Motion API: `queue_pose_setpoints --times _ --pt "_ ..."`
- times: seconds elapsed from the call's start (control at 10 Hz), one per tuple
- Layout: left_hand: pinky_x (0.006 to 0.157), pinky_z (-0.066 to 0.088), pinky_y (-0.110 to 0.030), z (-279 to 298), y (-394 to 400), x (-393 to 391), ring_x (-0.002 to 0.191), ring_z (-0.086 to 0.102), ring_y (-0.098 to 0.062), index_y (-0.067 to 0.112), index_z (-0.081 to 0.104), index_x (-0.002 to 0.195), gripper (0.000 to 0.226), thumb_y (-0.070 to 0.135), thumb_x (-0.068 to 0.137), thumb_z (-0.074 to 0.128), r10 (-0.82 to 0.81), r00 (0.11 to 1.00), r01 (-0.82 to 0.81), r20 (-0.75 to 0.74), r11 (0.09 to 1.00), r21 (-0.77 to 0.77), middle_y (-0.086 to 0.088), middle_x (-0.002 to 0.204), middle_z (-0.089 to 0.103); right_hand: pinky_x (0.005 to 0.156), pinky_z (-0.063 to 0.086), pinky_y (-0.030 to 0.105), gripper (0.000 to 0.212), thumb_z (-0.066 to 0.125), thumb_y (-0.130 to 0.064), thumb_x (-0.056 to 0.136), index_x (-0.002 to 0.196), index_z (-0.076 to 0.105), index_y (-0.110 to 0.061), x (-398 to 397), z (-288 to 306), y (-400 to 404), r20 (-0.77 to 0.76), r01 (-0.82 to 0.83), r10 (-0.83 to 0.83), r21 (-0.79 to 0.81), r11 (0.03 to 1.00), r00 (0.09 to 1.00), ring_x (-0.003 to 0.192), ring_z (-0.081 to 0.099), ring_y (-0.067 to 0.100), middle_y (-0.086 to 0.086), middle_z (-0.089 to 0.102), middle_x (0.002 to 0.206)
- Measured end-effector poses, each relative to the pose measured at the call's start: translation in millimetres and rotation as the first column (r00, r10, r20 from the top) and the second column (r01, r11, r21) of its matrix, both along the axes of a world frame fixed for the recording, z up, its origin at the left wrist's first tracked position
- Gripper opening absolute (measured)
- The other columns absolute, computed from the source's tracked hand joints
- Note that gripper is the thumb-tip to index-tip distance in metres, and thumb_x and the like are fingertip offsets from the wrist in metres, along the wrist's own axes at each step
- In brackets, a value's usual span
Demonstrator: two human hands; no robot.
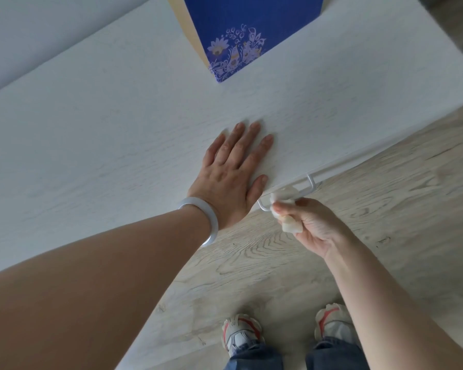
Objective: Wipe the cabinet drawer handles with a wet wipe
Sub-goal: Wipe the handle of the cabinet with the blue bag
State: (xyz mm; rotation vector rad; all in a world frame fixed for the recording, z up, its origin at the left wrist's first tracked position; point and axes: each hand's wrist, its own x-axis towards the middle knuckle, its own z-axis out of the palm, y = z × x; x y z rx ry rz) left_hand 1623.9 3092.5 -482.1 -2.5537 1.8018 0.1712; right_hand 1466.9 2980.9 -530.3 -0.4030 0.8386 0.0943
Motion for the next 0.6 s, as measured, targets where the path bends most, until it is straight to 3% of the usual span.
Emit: queue_pose_setpoints --times 0.2,0.3,0.4,0.6 --pt "0.122 0.010 -0.046 0 0 1 0.151 0.006 -0.024 0.021 0.017 0.156 0.061 0.046 0.101 0.025 0.000 1.000 0.000 0.000 1.000 -0.003 -0.005 0.163 0.012 0.047 0.047 0.014 0.026 0.071 0.001 0.071 0.095 0.064 -0.004 -8 4 -2 -0.094 0.228 -0.229 -0.021 0.974 0.969 0.058 0.060 0.005 0.001 0.064 0.078" --pt "0.122 0.011 -0.046 0 0 1 0.151 0.006 -0.024 0.021 0.016 0.156 0.061 0.046 0.101 0.024 0.003 1.000 -0.003 0.003 1.000 -0.005 -0.005 0.163 0.012 0.050 0.047 0.017 0.025 0.076 -0.004 0.067 0.090 0.065 -0.007 11 7 39 -0.155 0.176 -0.191 -0.103 0.979 0.969 0.062 0.060 0.010 0.001 0.065 0.072" --pt "0.122 0.010 -0.046 0 0 0 0.151 0.004 -0.023 0.022 0.015 0.156 0.061 0.046 0.101 0.023 0.006 1.000 -0.006 0.000 1.000 0.004 -0.005 0.163 0.011 0.055 0.048 0.017 0.016 0.073 -0.003 0.076 0.089 0.066 -0.008 23 12 61 -0.163 0.215 -0.242 -0.167 0.962 0.956 0.062 0.058 0.009 -0.002 0.061 0.068" --pt "0.122 0.009 -0.046 -1 0 0 0.151 0.004 -0.024 0.022 0.014 0.156 0.061 0.047 0.101 0.024 0.002 1.000 -0.002 0.004 1.000 0.007 -0.005 0.163 0.010 0.044 0.043 0.014 0.014 0.075 -0.008 0.075 0.085 0.066 -0.009 4 14 18 -0.246 0.382 -0.464 -0.317 0.868 0.851 0.053 0.055 0.004 0.001 0.062 0.077"
